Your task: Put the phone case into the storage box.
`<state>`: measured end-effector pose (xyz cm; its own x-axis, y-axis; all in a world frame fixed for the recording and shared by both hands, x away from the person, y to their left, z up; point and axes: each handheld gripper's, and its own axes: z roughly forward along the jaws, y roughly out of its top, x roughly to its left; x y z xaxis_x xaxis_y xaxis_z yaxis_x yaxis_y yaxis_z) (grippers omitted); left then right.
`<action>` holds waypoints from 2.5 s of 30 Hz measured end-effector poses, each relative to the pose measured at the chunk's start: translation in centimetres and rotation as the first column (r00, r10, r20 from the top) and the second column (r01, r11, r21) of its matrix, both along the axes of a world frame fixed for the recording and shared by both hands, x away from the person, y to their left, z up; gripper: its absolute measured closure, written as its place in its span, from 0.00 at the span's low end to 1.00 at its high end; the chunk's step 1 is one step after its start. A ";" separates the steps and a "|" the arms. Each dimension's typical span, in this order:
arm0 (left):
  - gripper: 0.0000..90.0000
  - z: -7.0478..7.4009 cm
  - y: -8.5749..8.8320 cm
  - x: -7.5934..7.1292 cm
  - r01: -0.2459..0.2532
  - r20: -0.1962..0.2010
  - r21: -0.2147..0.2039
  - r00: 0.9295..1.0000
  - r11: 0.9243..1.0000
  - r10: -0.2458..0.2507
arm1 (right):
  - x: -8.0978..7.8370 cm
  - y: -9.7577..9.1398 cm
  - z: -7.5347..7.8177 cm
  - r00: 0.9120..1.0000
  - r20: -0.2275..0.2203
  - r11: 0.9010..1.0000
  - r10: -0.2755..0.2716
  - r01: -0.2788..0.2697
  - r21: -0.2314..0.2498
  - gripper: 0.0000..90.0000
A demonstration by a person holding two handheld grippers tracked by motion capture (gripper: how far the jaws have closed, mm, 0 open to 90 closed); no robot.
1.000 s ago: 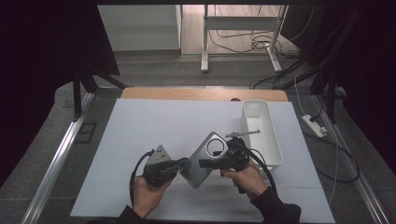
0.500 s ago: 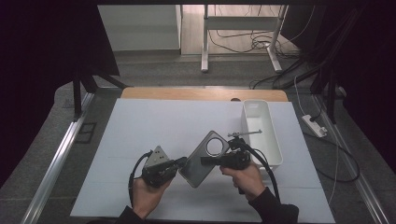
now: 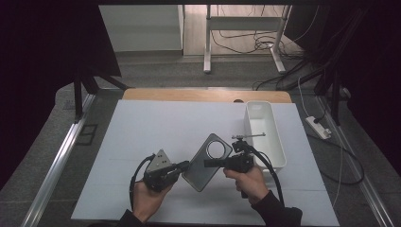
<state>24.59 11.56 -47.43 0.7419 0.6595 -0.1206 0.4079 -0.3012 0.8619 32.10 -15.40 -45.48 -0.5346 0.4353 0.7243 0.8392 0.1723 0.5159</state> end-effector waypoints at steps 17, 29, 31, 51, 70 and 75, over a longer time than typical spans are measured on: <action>0.39 -0.3 1.9 1.3 0.064 -0.144 -0.074 0.987 0.995 -0.074 | -0.6 -0.4 0.8 0.989 0.148 0.997 0.025 -0.014 -0.076 0.94; 0.10 -0.8 3.2 1.8 0.132 -0.209 -0.096 0.966 0.987 -0.149 | -1.4 -0.9 1.7 0.949 0.295 0.983 0.114 -0.065 -0.171 0.94; 0.08 -0.9 3.5 1.8 0.129 -0.206 -0.079 0.968 0.988 -0.143 | -1.6 -0.9 1.9 0.940 0.315 0.978 0.131 -0.071 -0.194 0.94; 0.00 -2.0 3.5 2.2 0.267 -0.134 -0.113 0.950 0.957 -0.281 | -2.1 -0.9 2.7 0.898 0.384 0.960 0.216 -0.124 -0.250 0.94; 0.00 -1.8 1.7 2.2 0.326 -0.126 -0.095 0.933 0.941 -0.336 | -2.3 -0.2 2.8 0.876 0.392 0.949 0.281 -0.192 -0.250 0.94; 0.00 -1.8 0.8 2.2 0.349 -0.135 -0.079 0.924 0.934 -0.357 | -2.5 0.2 2.7 0.865 0.394 0.943 0.310 -0.226 -0.244 0.94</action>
<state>26.83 12.36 -49.20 0.8975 0.3476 -0.2715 0.4048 -0.4048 0.8199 29.63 -15.16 -42.75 -0.8852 0.3331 0.3248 0.4563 0.4850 0.7460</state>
